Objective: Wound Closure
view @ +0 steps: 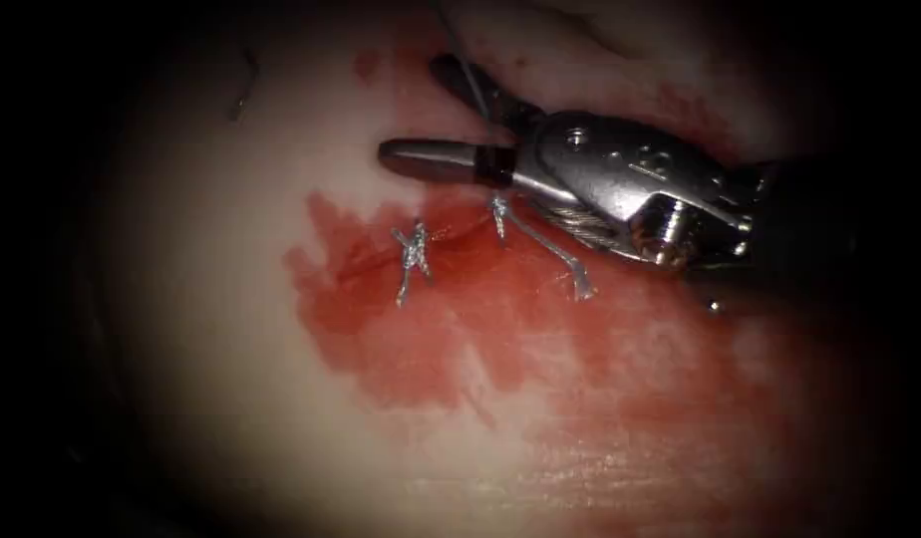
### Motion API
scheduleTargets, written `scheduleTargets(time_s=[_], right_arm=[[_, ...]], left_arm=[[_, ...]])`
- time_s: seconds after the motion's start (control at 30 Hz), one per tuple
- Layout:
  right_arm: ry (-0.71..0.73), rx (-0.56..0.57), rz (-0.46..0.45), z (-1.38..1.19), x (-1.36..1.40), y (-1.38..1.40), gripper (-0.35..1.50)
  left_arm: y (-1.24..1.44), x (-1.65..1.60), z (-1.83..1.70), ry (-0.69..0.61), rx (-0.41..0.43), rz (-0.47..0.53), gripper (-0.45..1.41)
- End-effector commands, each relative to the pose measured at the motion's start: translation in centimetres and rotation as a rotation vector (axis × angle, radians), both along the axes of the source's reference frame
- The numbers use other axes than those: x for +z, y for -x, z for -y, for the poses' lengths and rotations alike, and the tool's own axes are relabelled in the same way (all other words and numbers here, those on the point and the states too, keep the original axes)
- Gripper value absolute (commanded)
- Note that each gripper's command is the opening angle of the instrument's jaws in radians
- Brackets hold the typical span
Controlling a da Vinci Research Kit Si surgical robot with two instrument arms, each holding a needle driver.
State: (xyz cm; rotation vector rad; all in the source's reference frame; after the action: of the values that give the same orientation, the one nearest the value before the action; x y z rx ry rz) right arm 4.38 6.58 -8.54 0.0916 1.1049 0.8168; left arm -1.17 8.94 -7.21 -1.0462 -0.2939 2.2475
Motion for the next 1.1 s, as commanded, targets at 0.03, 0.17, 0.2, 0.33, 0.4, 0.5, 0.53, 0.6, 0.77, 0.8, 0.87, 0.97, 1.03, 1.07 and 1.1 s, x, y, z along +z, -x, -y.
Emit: scheduleTargets(time_s=[0.03,0.17,0.2,0.33,0.4,0.5,0.53,0.6,0.77,0.8,0.87,0.97,1.03,1.07,1.1], right_arm=[[0.000,-0.006,-0.002,0.00,0.07,-0.11,1.46],[0.002,-0.014,-0.004,0.03,0.10,-0.13,1.46],[0.003,-0.014,-0.003,0.03,0.11,-0.13,1.45],[0.003,-0.018,-0.006,0.03,0.12,-0.12,1.43],[0.001,-0.029,-0.014,0.04,0.12,-0.13,1.36],[0.001,-0.062,-0.038,0.07,0.10,-0.11,0.84],[0.000,-0.101,-0.078,0.10,0.08,-0.09,-0.32],[0.013,-0.078,-0.056,0.11,0.04,-0.04,-0.35],[0.101,-0.026,-0.065,-0.07,-0.15,0.20,-0.35],[0.106,-0.025,-0.067,-0.09,-0.17,0.22,-0.35],[0.112,-0.023,-0.072,-0.12,-0.21,0.24,-0.35],[0.113,-0.038,-0.105,-0.11,-0.25,0.26,-0.35],[0.131,-0.004,-0.106,-0.11,-0.28,0.30,0.46],[0.138,0.034,-0.090,-0.16,-0.32,0.37,1.30],[0.141,0.049,-0.088,-0.18,-0.35,0.43,1.40]], left_arm=[[0.05,0.00,-0.08,0.006,0.002,0.001,-0.35],[0.06,-0.05,-0.07,0.008,0.004,0.003,-0.35],[0.07,-0.05,-0.07,0.008,0.004,0.003,-0.35],[0.08,-0.07,-0.06,0.012,0.007,0.002,-0.35],[0.09,-0.07,-0.06,0.012,0.006,0.002,-0.35],[0.11,-0.07,-0.06,0.016,0.010,0.002,-0.35],[0.11,-0.08,-0.05,0.016,0.010,0.002,-0.35],[0.12,-0.09,-0.03,0.017,0.010,0.002,-0.35],[0.14,-0.12,0.00,0.021,0.014,0.002,-0.35],[0.14,-0.12,0.00,0.021,0.014,0.002,-0.35],[0.14,-0.12,0.00,0.021,0.015,0.003,-0.35],[0.09,-0.10,-0.02,0.028,0.011,-0.005,-0.35],[0.03,-0.08,-0.01,0.034,0.009,-0.015,-0.35],[-0.02,-0.05,0.03,0.046,0.015,-0.017,-0.35],[-0.03,-0.01,0.06,0.050,0.017,-0.018,-0.35]])
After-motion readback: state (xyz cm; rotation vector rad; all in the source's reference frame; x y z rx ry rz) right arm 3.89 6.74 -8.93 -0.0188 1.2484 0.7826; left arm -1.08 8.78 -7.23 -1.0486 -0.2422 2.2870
